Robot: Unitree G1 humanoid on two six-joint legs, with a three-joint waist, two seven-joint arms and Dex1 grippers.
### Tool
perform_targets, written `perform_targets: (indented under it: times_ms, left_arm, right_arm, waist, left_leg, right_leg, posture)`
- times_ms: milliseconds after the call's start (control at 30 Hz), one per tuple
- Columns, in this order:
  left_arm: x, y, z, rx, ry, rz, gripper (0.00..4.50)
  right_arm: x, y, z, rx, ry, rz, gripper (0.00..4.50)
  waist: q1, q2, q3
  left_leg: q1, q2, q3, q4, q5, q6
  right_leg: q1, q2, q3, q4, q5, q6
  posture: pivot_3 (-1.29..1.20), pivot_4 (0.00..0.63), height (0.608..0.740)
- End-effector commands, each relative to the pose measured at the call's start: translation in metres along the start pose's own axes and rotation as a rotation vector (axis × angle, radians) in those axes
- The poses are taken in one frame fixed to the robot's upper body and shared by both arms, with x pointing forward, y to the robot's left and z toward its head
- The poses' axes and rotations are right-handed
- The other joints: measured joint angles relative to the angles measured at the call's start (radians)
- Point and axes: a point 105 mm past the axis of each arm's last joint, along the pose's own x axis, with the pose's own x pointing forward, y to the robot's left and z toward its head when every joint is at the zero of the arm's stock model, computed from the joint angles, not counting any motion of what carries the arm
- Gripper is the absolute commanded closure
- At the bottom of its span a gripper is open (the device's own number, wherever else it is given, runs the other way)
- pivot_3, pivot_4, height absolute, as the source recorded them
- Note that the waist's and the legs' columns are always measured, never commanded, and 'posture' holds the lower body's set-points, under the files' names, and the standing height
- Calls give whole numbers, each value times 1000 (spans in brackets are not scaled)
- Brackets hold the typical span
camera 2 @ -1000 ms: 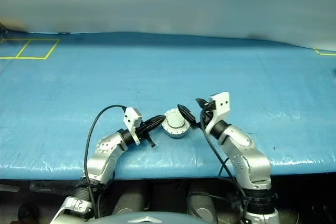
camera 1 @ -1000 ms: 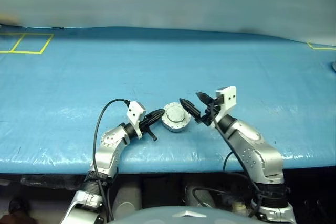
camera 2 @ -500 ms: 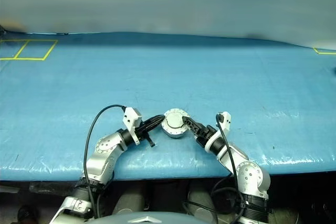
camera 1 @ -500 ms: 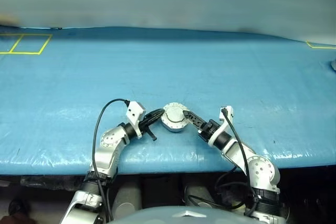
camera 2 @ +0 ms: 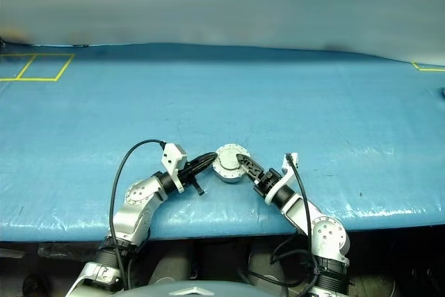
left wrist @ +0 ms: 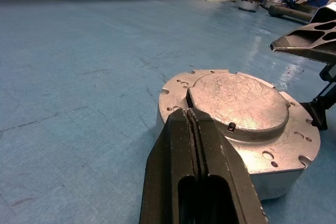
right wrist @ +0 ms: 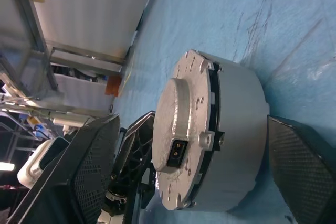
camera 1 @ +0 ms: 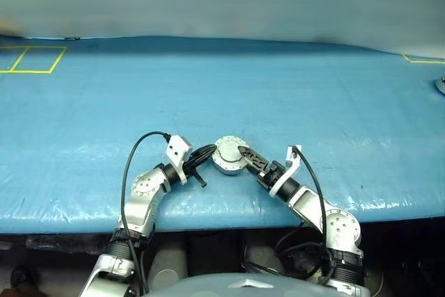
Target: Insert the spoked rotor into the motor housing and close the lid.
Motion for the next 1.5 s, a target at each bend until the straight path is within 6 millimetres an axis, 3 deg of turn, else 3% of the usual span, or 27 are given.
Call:
perform_targets:
  times_ms: [33, 133, 467, 500, 633, 700, 900, 1000, 1133, 1267, 1500]
  left_arm:
    - [3, -6, 0, 15, 6, -23, 4500]
    - [3, -7, 0, 17, 8, -26, 4500]
    - [2, -11, -5, 13, 22, -32, 4500]
    - [2, -10, -5, 13, 21, -29, 4500]
    - [0, -6, -3, 4, 6, 8, 4500]
    - [0, -2, 1, -28, -22, 44, 4500]
    - [-6, 24, 20, -261, -186, 258, 4500]
    - [-15, 37, 40, -581, -410, 340, 4500]
    - [-18, 10, 43, -769, -444, 167, 3637]
    - [-21, -4, 36, -862, -415, 97, 2301]
    - [-12, -17, 29, -1023, -341, 26, 14]
  right_arm:
    - [2, 4, -6, 44, 8, 15, 1294]
    - [3, 12, -4, 87, -33, 57, 2187]
    - [5, 9, -6, 132, -40, 17, 2187]
    - [6, 5, -6, 144, -47, -4, 2550]
    - [5, 2, -5, 131, -42, -20, 3296]
    - [6, 3, -4, 127, -51, -16, 3358]
    - [7, 5, 8, 148, -101, 19, 3357]
    - [11, 16, 30, 224, -221, 110, 3357]
    - [18, 38, 39, 209, -241, 223, 3357]
    - [23, 58, 37, 197, -217, 318, 3357]
    - [27, 87, 22, 145, -109, 427, 3357]
  waist:
    - [0, 0, 0]
    - [-2, 0, 0]
    - [-8, 1, 0]
    - [-9, 1, 0]
    - [-12, 1, 0]
    - [-12, 1, 0]
    - [-18, 1, 1]
    - [-19, 0, 3]
    - [-21, 2, 4]
    - [-25, 2, 4]
    - [-28, 3, 5]
  left_leg:
    - [0, 0, 0, 0, 0, 0]
    - [-1, 0, 0, -1, 0, 0]
    - [-1, 0, 0, -2, 0, 0]
    - [-1, 0, 0, -2, 0, 0]
    - [0, 0, 0, -2, 0, 0]
    - [0, 0, 0, -2, 0, 0]
    - [-1, 0, 0, -2, 0, 0]
    - [-2, 1, -1, -2, 0, 0]
    - [-7, 0, -1, -2, 0, 0]
    - [-16, 0, -3, -2, -1, 1]
    - [-16, 0, -6, 0, 0, 1]
  right_leg:
    - [0, 0, 0, 0, 0, 0]
    - [-1, 0, 0, 0, 0, 0]
    - [-1, 0, 0, -1, 0, 0]
    - [-1, 0, 0, -1, 0, 0]
    - [-1, 0, 0, -1, 0, -1]
    - [-1, -1, 0, -1, 0, -1]
    - [-1, -1, 0, -1, 0, 0]
    - [-2, 0, -1, -1, 0, 0]
    - [-6, 0, -2, -1, -1, 0]
    - [-15, 2, -1, 0, 0, -1]
    - [-13, 4, -1, 1, -1, 0]
  posture:
    - [0, 150, 740]
    - [0, 150, 740]
    - [0, 150, 740]
    - [0, 150, 740]
    - [0, 150, 740]
    - [0, 150, 740]
    - [0, 150, 740]
    - [0, 150, 740]
    - [0, 150, 740]
    - [0, 150, 740]
    - [0, 150, 740]
